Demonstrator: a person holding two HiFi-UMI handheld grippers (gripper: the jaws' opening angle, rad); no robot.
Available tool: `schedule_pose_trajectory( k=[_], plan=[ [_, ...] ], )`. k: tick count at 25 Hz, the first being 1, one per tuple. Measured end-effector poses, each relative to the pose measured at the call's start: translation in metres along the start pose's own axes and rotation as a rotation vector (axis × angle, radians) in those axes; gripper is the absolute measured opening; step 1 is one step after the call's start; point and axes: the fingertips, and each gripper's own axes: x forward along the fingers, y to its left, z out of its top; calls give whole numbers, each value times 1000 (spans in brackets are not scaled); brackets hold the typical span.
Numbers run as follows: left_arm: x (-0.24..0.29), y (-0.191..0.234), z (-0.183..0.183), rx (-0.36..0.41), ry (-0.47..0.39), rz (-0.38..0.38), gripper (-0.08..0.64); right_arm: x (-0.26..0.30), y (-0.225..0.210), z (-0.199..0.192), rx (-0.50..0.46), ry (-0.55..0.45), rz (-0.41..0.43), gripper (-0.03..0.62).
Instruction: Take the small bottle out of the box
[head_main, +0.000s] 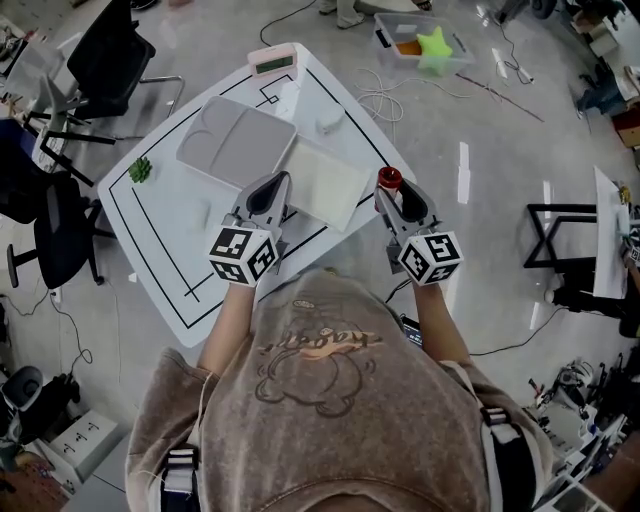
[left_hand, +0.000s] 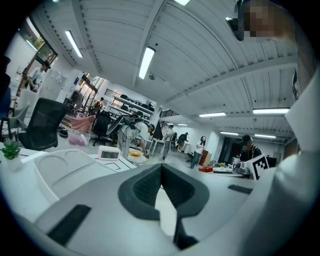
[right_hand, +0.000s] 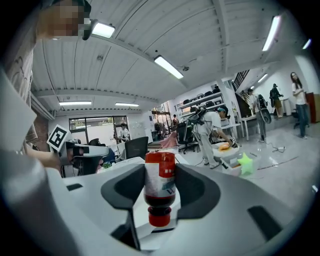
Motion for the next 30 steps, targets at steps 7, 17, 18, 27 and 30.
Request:
schedule_pose_trajectory(
  k=[7,17,18,27,30],
  plan=[
    [-5,4,-2,-4,3,16,8,3,0,-5,11,0,8,195],
    [-9,5,-5,-8,15,26,8,5,1,-2,19,-3,22,195],
    [-9,5,-6,-9,16,27,8,5,0,-1,19,-4,24,195],
    [-9,5,-7,-17,18,30,8,10,4,7,5,-16,53,193],
    [-10,5,-7,-22,17,32,8,11,5,7,11,-16,56,193]
  ],
)
